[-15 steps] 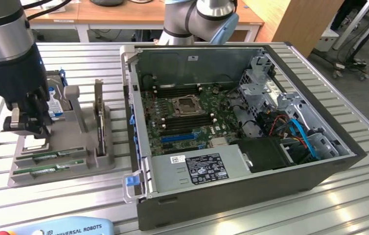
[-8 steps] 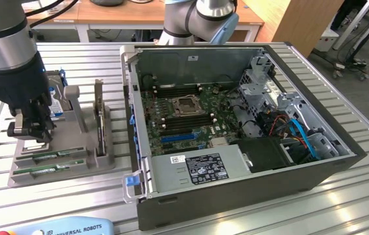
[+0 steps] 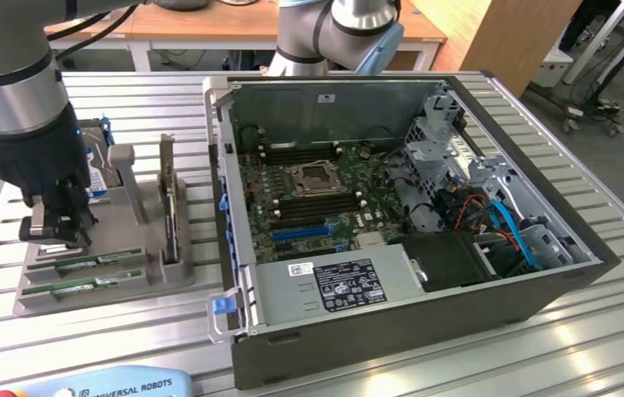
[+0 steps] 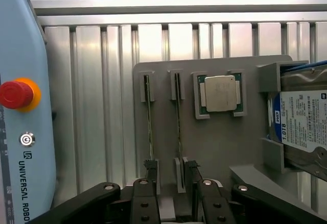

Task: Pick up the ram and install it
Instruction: 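Pick up the ram and move it above insertion slot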

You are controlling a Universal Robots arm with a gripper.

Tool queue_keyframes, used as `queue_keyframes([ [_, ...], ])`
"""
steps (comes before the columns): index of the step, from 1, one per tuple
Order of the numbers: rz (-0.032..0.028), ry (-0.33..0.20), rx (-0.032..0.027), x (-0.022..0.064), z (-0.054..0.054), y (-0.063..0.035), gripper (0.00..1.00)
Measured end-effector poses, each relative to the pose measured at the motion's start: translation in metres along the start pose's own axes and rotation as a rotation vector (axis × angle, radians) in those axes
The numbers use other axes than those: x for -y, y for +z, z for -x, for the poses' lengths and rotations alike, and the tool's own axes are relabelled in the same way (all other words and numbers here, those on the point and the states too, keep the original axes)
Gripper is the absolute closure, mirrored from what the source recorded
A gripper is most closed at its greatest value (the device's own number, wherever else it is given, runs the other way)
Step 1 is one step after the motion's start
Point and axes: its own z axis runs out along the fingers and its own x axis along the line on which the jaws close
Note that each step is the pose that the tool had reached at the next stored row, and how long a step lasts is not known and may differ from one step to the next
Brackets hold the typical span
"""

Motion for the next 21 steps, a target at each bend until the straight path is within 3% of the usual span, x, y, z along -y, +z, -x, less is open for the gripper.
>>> queue_keyframes([
  [5, -0.0002, 0.0, 0.0001, -0.0001, 0.0, 0.0082, 0.65],
  [19, -0.0001, 0.0, 0.0, 0.0005, -0.012, 0.0081, 0.65],
  [21, -0.001, 0.0, 0.0001, 0.0008, -0.012, 0.0127, 0.65],
])
